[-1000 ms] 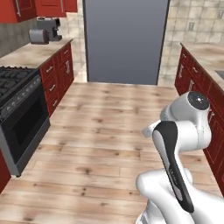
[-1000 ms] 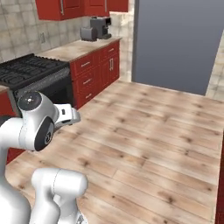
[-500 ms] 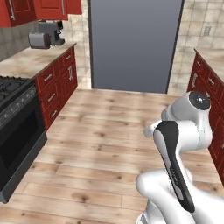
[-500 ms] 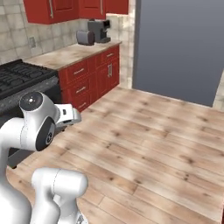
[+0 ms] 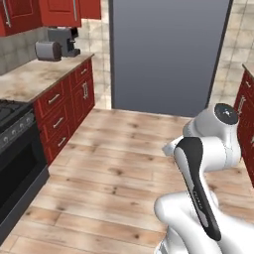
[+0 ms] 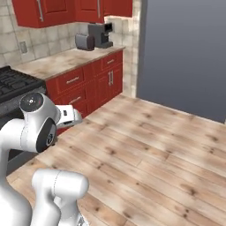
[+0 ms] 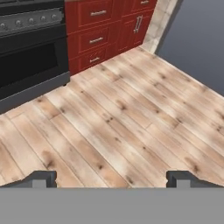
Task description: Retrieve the tupperware and aluminum foil from the cabinet and place them on the dining counter near the plate with tomato and onion to prepare for storing leftovers.
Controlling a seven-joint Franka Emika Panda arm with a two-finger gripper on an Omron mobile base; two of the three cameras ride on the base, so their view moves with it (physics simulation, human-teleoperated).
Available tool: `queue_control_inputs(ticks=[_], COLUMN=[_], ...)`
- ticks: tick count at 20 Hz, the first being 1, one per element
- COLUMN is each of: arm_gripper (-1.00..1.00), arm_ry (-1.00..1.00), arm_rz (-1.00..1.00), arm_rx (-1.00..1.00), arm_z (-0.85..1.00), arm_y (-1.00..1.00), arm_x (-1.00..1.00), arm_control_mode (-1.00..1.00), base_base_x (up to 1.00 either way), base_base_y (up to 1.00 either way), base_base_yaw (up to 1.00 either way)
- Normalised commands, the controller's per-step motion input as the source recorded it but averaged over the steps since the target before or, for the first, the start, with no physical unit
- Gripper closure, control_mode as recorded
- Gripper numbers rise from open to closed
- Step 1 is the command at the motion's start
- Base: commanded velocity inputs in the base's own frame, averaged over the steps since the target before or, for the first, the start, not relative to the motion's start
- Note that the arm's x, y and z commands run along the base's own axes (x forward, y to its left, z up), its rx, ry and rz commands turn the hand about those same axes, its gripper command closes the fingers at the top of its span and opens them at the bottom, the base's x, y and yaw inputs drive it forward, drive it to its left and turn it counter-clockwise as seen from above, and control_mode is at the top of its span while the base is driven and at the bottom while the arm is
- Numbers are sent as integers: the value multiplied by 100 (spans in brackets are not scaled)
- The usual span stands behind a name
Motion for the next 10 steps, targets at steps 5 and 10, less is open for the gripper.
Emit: queue_control_inputs(ticks=[5, 10], arm_gripper=[-100, -100], arm_ry=[0, 0], arm_rz=[0, 0], arm_rx=[0, 0], arm_z=[0, 0], arm_y=[0, 0], arm_x=[0, 0], arm_control_mode=[100, 100], base_base_x=[100, 100], base_base_y=[-41, -40], base_base_yaw=[18, 18])
